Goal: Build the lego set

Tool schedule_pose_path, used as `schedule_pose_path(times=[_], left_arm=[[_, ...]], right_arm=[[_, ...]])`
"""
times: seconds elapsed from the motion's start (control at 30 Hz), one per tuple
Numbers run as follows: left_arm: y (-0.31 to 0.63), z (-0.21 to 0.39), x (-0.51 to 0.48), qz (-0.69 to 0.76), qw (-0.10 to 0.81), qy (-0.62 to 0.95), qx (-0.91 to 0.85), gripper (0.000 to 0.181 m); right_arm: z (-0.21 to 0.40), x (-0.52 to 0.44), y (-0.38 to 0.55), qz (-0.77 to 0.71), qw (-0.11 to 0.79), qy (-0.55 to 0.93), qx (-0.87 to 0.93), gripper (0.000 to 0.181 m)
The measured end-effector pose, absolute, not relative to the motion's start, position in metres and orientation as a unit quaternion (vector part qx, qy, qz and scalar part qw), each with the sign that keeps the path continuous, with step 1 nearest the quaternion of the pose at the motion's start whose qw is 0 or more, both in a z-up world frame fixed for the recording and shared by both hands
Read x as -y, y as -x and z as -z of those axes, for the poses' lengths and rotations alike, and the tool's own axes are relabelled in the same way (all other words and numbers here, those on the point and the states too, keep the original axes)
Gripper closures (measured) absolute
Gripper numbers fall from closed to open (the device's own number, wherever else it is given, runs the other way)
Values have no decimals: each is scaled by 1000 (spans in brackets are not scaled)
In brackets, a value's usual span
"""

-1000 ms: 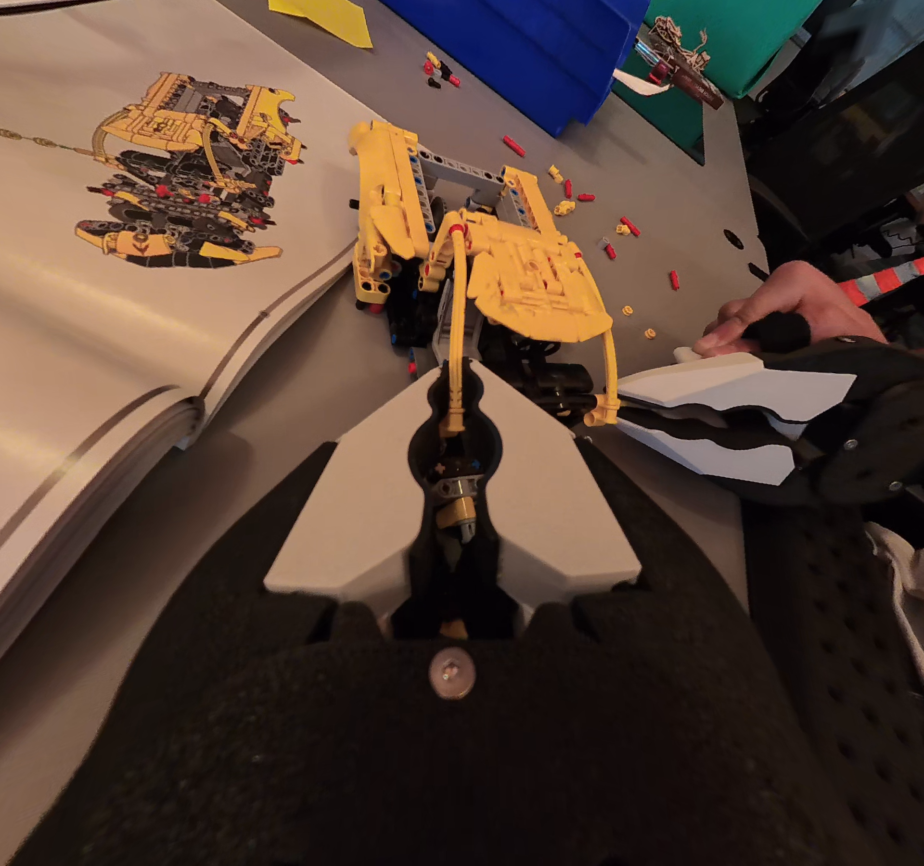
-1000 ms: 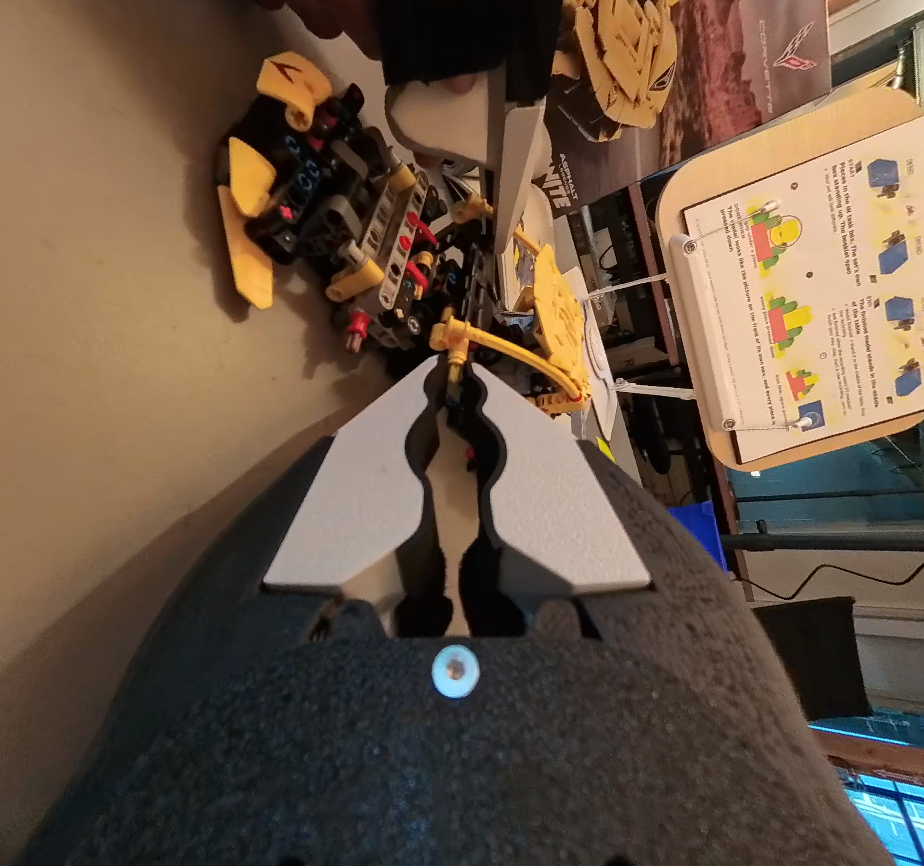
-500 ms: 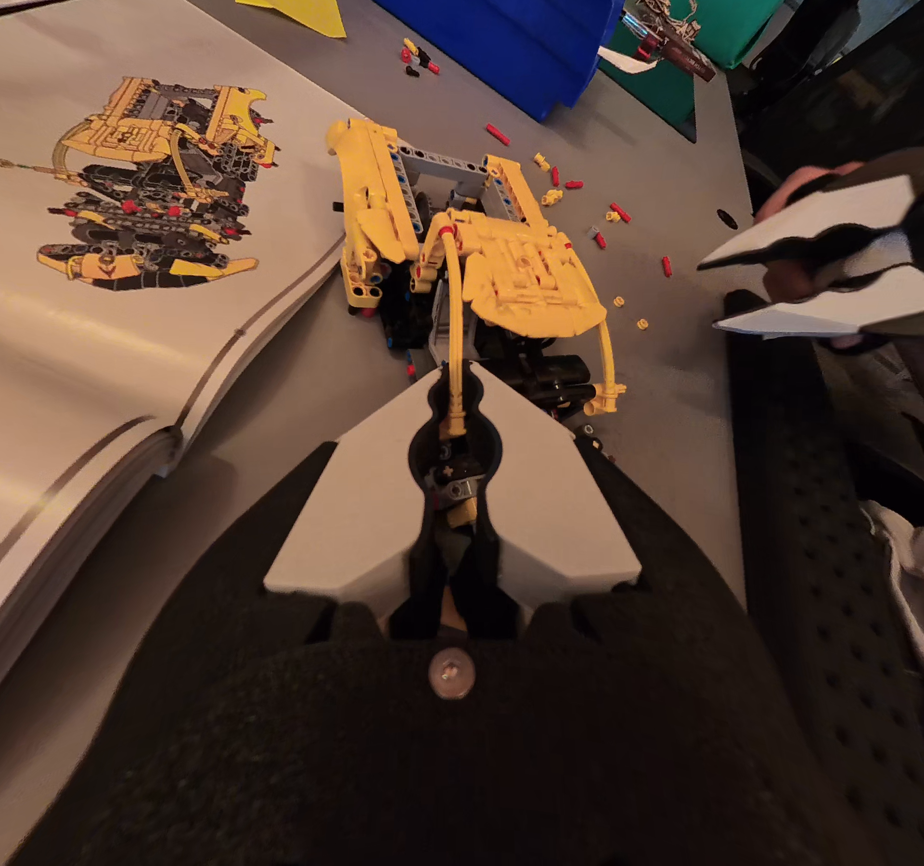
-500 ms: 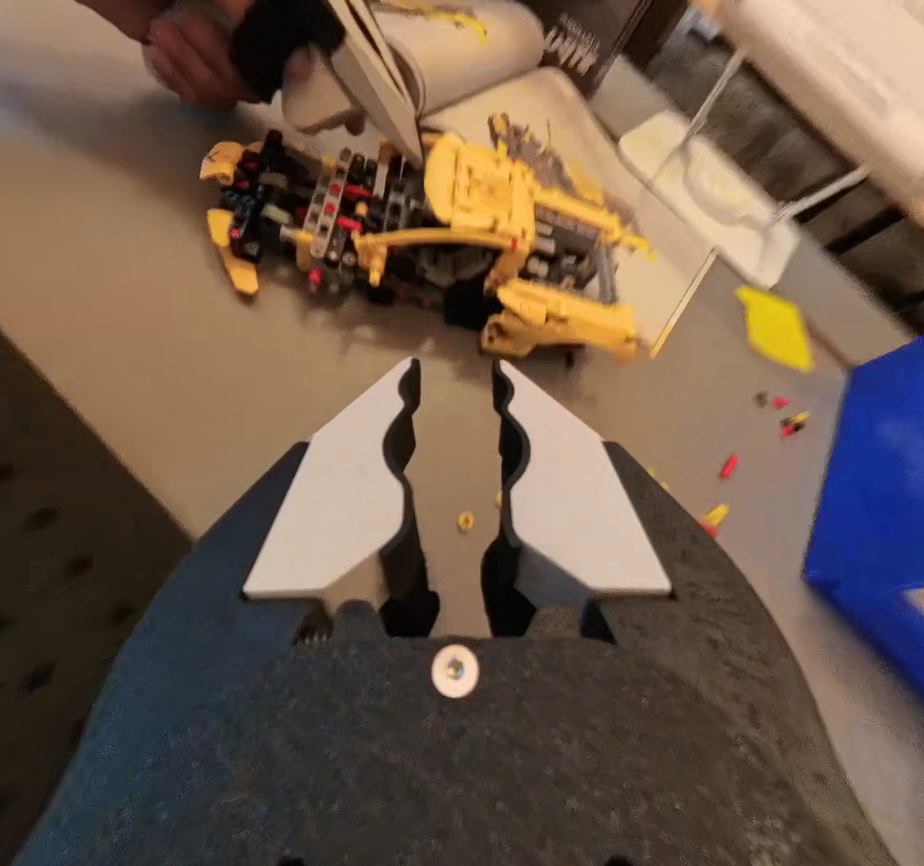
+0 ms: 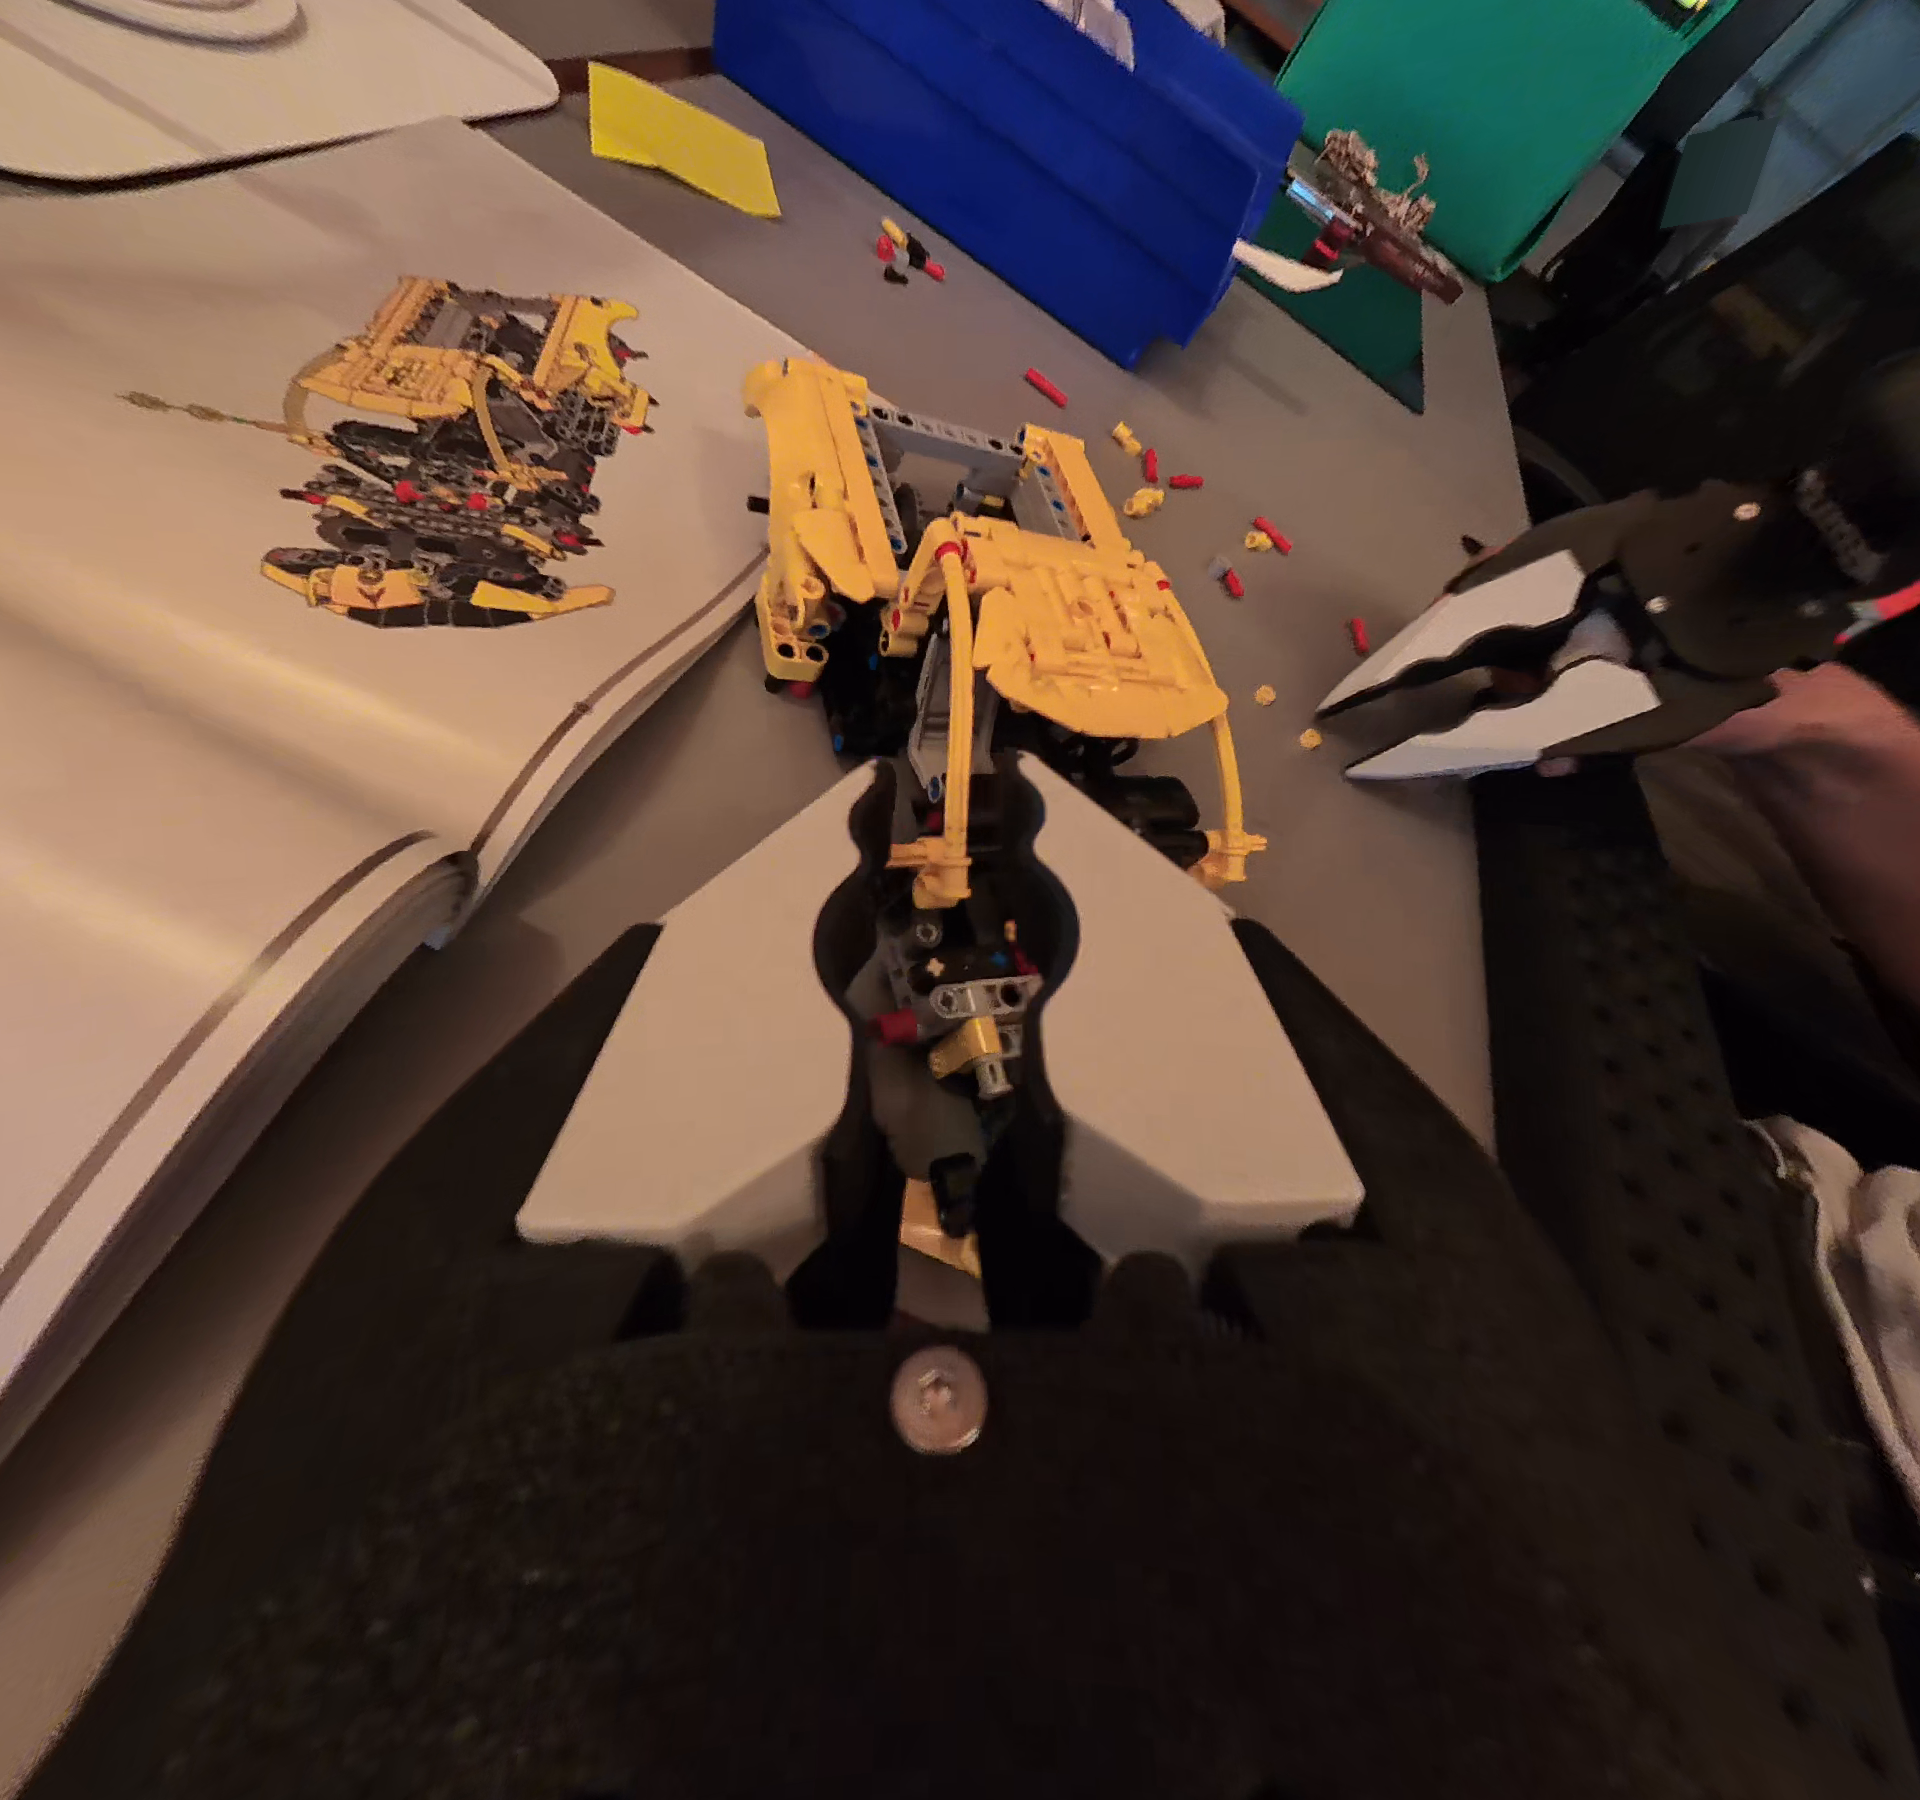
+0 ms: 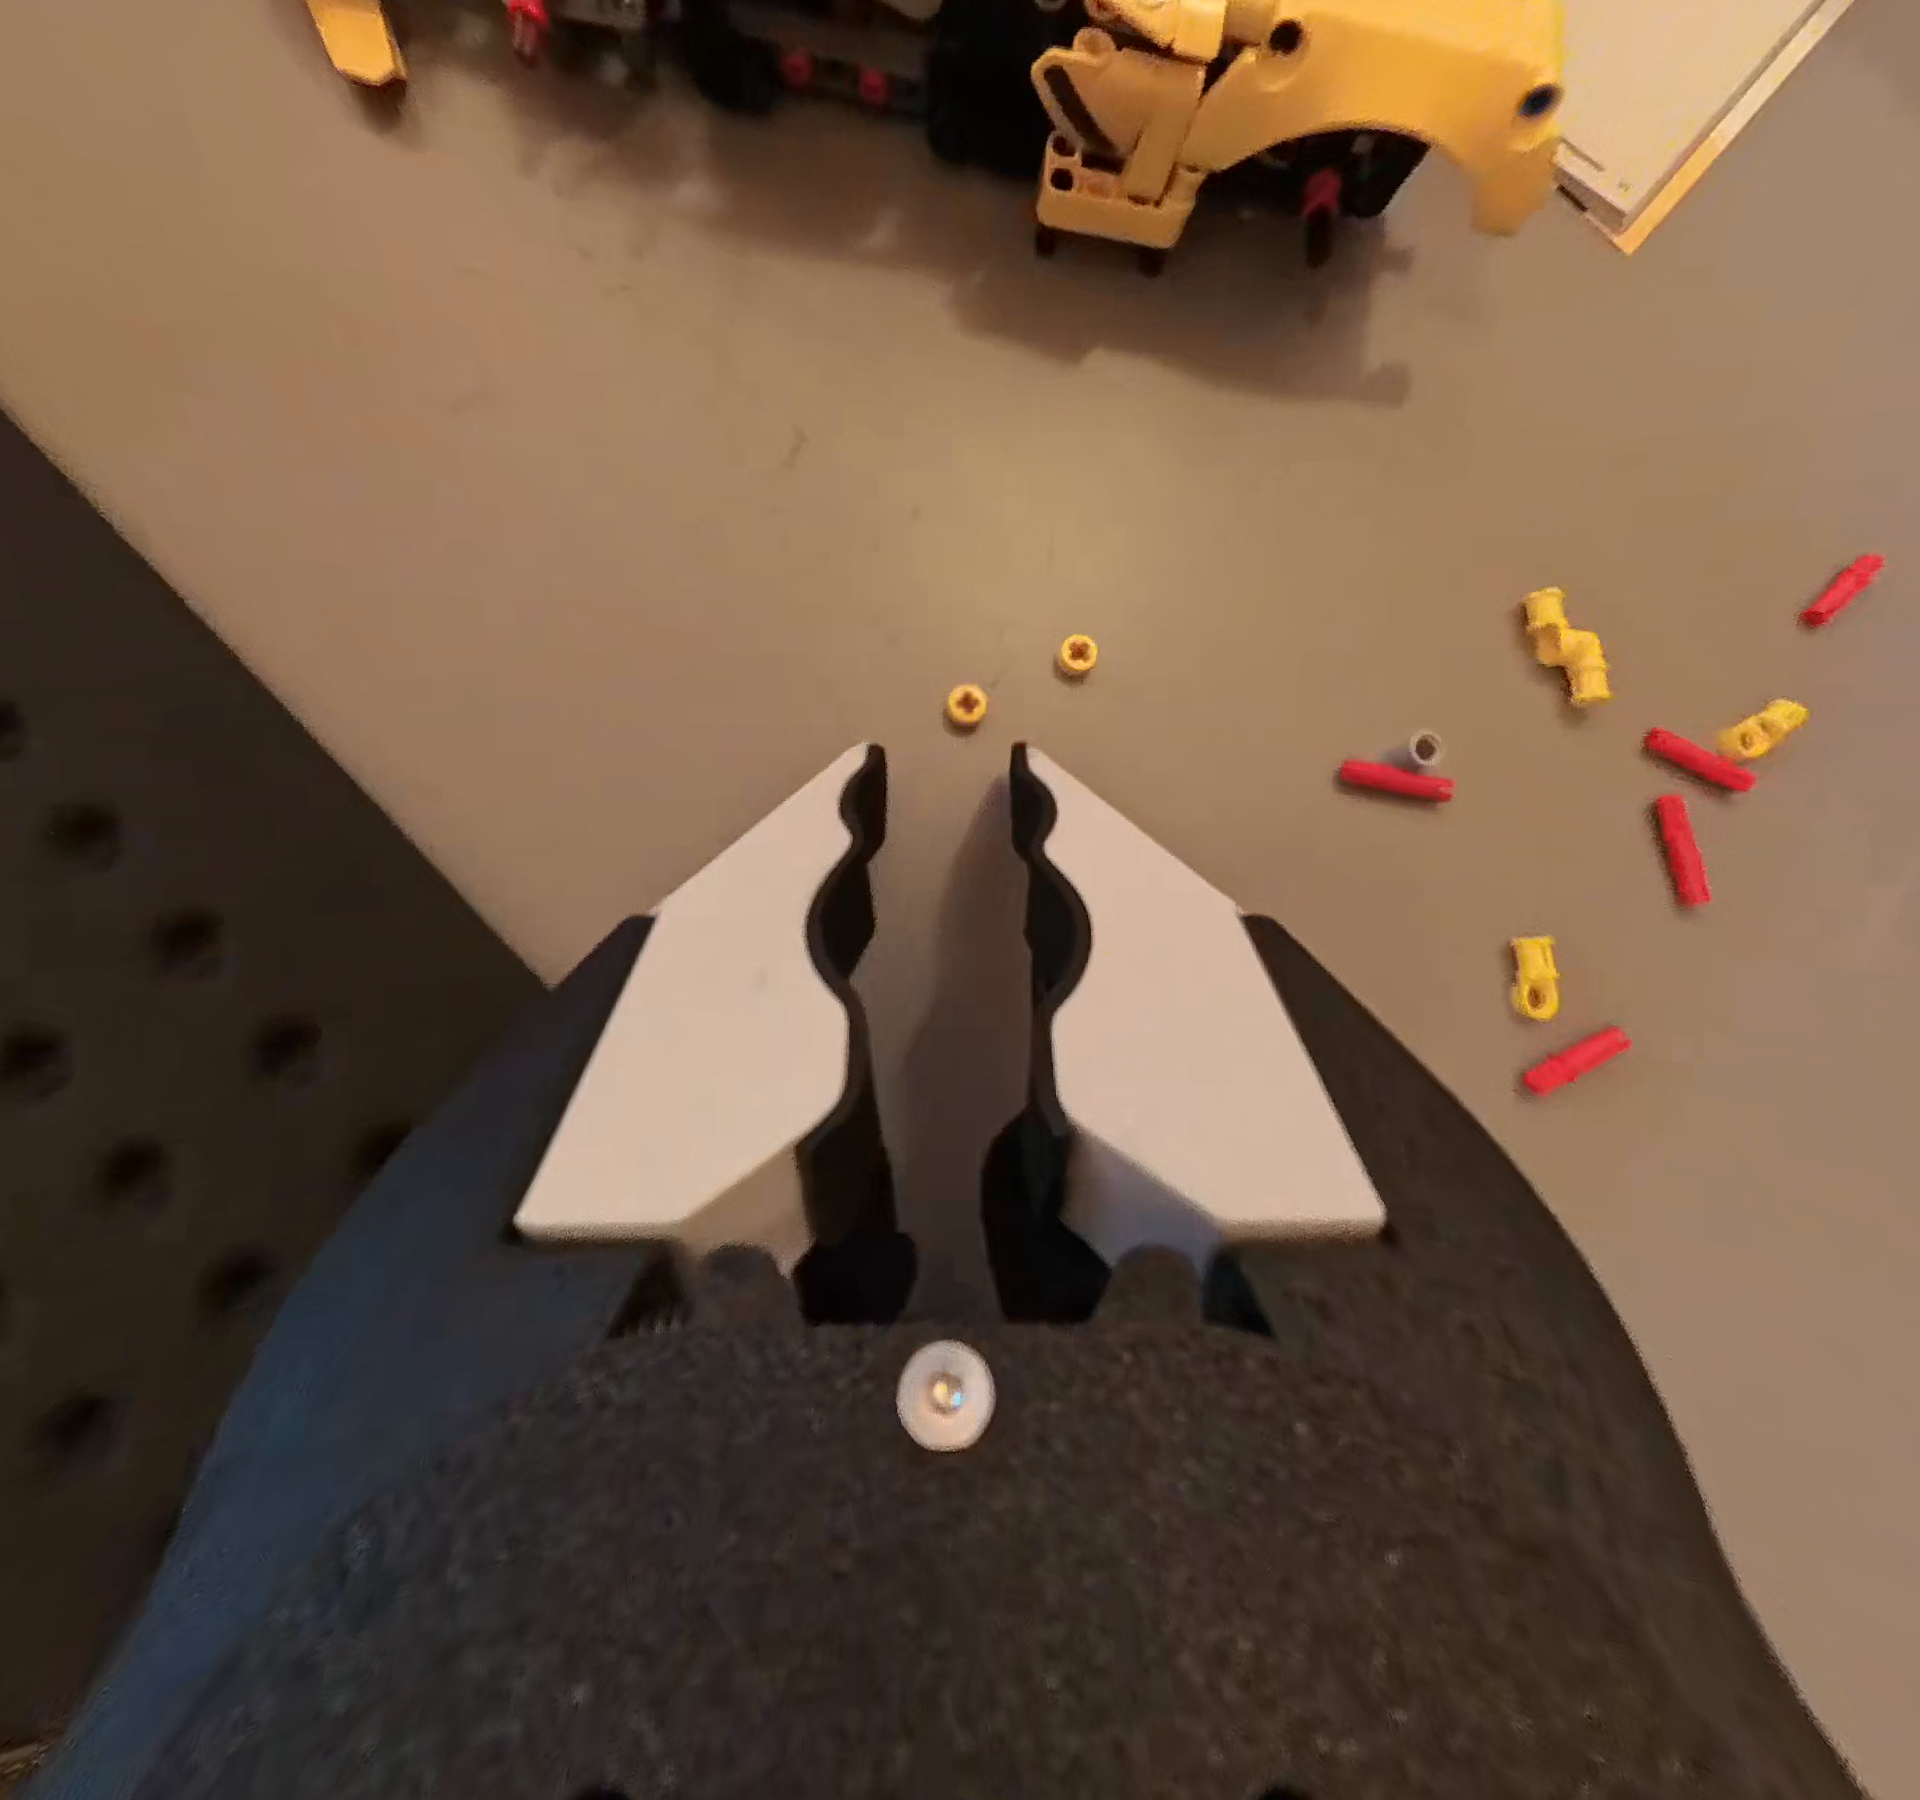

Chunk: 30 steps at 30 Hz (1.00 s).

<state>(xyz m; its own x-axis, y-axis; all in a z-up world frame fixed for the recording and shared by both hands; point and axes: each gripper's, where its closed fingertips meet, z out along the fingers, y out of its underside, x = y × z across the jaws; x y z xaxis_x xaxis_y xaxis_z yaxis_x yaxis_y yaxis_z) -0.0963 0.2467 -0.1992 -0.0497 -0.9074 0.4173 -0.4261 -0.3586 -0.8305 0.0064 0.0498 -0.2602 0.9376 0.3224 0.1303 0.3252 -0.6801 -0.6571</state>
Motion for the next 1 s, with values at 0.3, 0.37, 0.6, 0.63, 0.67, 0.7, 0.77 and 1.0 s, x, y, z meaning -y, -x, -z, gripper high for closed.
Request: schedule_pose_path(times=[0.3,0.37,0.6,0.63,0.67,0.7,0.77,1.0], left_arm=[[103,170,-240,574,226,622,-483,161],[107,163,-235,593,213,611,-480,161],[130,121,-255,696,180,584,-378,151],[132,118,-254,709,164,579,-368,151],[133,116,-250,721,143,573,-362,151],[134,114,-244,734,118,563,-361,151],[136,107,-225,759,70,529,-373,151],[149,88,-170,792,13,422,-442,152]], right_arm=[[264,-64,0,-27,336,922,191,175],[263,-65,0,-33,329,925,185,176],[177,-119,52,-52,529,812,242,176],[159,-129,66,-56,564,784,255,176],[144,-139,80,-59,595,755,270,176],[132,-147,93,-57,620,729,285,176],[119,-161,114,-37,651,687,321,176],[93,-177,143,-85,703,630,321,176]])
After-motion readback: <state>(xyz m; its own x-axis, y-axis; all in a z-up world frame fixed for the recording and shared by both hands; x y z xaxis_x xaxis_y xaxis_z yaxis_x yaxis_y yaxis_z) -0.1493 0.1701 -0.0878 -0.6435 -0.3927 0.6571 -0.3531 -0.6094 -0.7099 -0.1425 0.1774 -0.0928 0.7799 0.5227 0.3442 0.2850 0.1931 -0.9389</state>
